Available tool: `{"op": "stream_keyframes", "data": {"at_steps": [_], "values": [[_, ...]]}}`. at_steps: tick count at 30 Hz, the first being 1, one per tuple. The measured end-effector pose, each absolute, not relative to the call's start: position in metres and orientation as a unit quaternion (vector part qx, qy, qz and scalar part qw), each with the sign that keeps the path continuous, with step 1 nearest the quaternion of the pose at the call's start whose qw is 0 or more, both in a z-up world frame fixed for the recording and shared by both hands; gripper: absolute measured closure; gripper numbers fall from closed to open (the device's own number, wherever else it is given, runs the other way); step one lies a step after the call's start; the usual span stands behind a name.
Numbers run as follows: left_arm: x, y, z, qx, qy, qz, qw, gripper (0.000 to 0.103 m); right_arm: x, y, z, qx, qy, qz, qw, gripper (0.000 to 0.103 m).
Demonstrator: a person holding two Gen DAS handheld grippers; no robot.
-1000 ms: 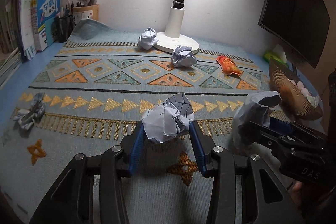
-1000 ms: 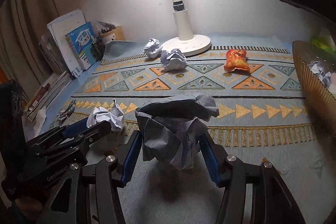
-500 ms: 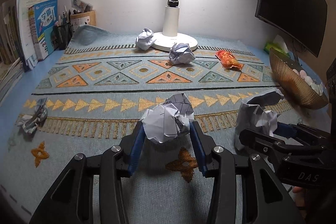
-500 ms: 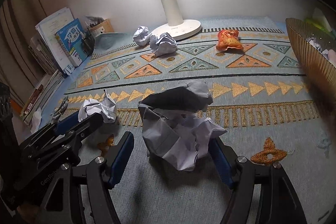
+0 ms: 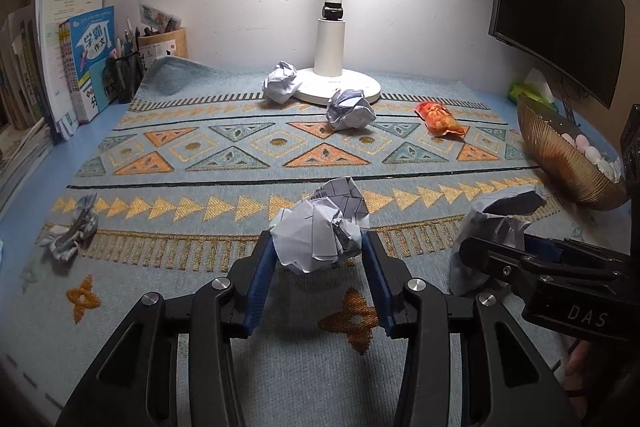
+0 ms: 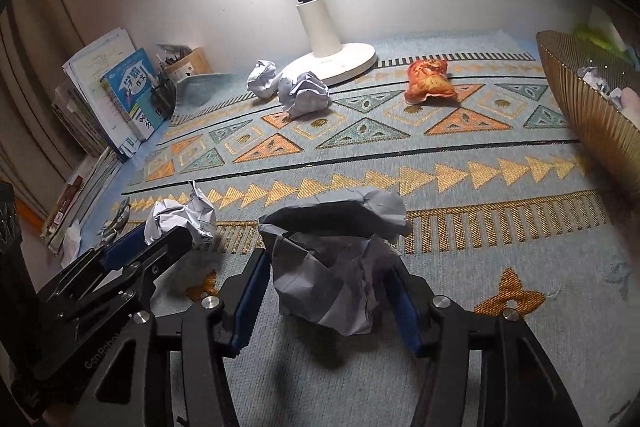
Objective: Organize objects
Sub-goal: 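Carry both paper balls to the glass bowl and open both tools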
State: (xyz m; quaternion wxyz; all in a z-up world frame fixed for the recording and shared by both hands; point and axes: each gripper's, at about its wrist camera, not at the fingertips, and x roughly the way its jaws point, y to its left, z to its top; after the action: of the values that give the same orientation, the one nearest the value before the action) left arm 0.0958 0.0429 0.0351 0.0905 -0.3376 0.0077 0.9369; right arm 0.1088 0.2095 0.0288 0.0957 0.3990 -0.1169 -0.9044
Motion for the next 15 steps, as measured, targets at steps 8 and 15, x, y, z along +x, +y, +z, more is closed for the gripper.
{"op": "stream_keyframes", "data": {"at_steps": [8,15], "values": [[0.104,0.063,0.063,-0.305,0.008,0.946,0.108,0.062,0.127,0.247,0.085,0.335,-0.143,-0.928,0.080,0.048],[0.093,0.131,0.125,-0.247,0.025,0.950,0.190,0.062,0.150,0.333,0.157,0.260,-0.175,-0.949,-0.002,0.048]]}}
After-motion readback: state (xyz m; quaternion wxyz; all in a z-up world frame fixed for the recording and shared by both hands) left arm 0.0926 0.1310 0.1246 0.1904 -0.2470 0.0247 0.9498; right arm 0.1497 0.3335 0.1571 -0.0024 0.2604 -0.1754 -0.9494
